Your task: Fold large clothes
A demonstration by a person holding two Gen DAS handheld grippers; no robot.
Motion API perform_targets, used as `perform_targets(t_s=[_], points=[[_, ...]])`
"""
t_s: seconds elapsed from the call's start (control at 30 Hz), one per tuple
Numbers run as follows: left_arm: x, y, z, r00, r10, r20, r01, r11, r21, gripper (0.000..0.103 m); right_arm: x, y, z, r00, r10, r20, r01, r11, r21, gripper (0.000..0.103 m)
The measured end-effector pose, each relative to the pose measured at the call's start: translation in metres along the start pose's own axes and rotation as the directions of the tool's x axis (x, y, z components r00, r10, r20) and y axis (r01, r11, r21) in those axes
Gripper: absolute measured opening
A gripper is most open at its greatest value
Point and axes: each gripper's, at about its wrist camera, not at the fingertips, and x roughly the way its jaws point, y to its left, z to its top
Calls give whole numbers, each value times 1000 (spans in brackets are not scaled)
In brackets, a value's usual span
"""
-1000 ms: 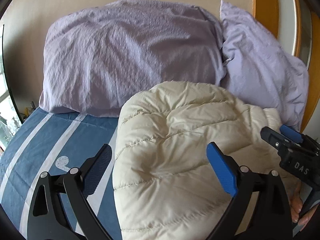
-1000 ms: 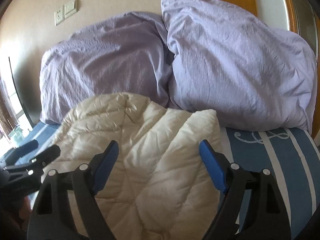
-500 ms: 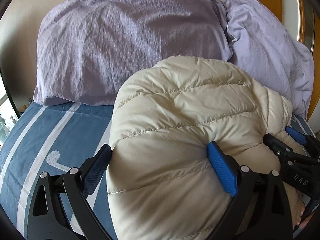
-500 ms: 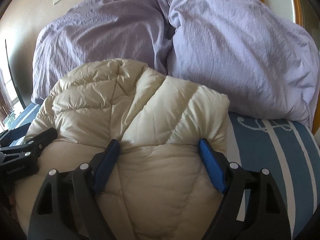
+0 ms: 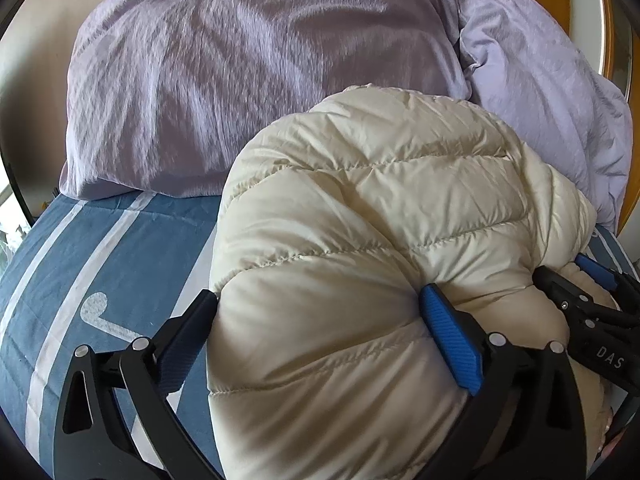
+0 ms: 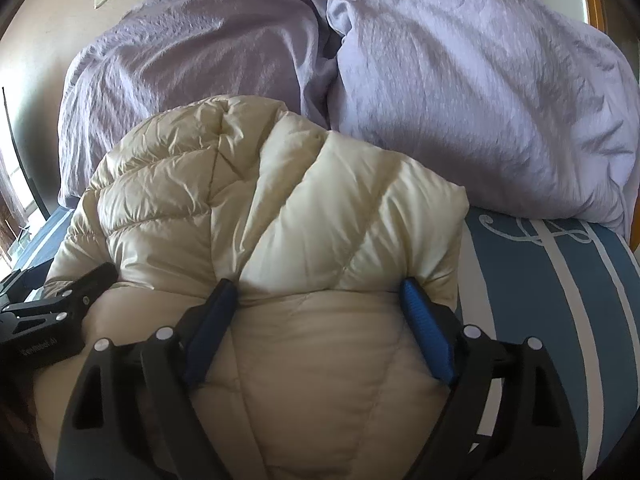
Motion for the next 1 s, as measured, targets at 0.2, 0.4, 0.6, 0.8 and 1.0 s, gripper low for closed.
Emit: perform_targets(t_s=[0.2,0.4,0.6,0.8,1.0], points=[[3,2,-1,1000,-12,-15,12,1000,-6,102,1,-1,-1,1000,0,0,0,1000,9,85],[6,-1,-2,1000,-2,-19,2,1000,5,102,2,-1,-3,1000,-5,-1,5,1000,11,86],[11,0,-2,999,-8,-41,8,1000,2,102,6,-1,-3,1000,-7,-19,8,1000,13,86],[16,1,-1,998,-9,-60,9,1000,-2,102,14,-6,-2,999,12,-51,-11,999,33,87],[21,6,-1,996,-34,-78,32,999,-28,102,23,-21,-2,993,80,-87,-72,993,93,88]])
